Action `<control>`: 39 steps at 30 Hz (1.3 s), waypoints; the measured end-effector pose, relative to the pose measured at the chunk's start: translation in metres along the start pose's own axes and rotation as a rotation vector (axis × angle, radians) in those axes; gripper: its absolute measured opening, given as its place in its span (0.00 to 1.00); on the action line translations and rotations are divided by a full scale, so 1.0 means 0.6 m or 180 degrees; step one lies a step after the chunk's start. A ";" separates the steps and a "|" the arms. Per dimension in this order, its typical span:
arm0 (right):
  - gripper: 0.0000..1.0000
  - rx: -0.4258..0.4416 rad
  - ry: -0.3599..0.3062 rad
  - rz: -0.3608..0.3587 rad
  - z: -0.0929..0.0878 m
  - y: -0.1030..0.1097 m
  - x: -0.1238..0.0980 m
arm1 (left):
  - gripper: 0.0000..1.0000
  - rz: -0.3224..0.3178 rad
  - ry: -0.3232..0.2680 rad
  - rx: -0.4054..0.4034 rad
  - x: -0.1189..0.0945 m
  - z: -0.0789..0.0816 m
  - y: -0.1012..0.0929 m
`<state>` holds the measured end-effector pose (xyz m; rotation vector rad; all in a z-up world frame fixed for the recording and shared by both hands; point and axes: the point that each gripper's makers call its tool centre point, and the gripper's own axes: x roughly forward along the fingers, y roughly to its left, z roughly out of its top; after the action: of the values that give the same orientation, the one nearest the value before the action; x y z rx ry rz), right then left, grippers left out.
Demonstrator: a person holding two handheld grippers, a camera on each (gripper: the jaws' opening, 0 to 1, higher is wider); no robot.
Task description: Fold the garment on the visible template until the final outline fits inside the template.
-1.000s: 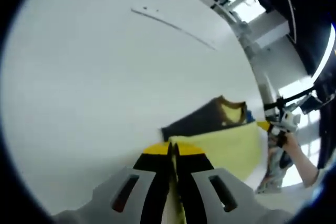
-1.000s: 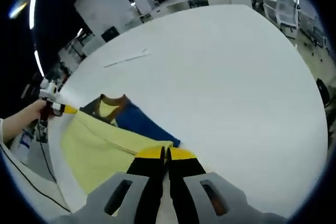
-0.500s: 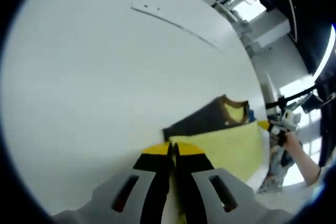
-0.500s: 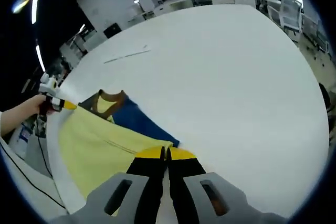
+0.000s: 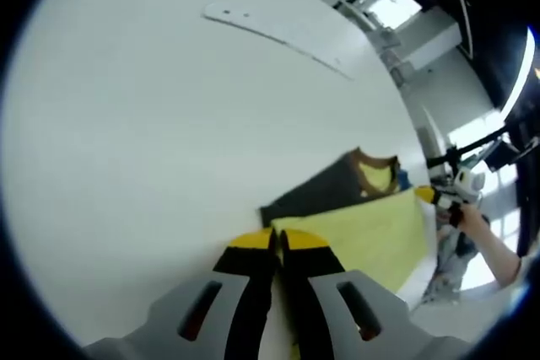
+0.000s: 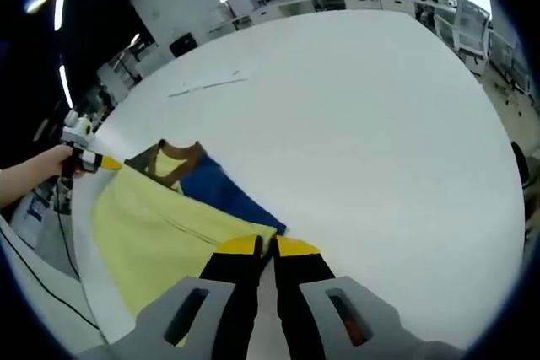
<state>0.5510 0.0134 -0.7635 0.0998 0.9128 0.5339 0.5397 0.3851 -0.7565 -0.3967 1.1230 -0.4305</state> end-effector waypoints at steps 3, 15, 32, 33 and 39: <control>0.12 -0.0046 0.0014 -0.0011 -0.001 -0.001 -0.004 | 0.01 0.0005 -0.0043 0.0034 -0.005 0.004 -0.002; 0.15 -0.0062 -0.0010 0.0030 0.000 0.005 -0.020 | 0.03 -0.0019 -0.0124 0.0102 -0.022 0.007 -0.010; 0.32 -0.0124 -0.0088 0.0004 -0.011 0.029 -0.067 | 0.21 0.0016 -0.0247 0.0254 -0.061 -0.013 -0.024; 0.34 -0.0128 -0.0090 -0.0004 -0.012 0.030 -0.071 | 0.21 0.0022 -0.0250 0.0258 -0.064 -0.016 -0.024; 0.41 -0.0137 -0.0143 -0.0048 -0.014 0.036 -0.095 | 0.28 0.0058 -0.0289 0.0285 -0.078 -0.028 -0.026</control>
<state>0.5080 0.0038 -0.7206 0.0657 0.8572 0.5350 0.5050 0.3949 -0.7191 -0.3243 1.0149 -0.4410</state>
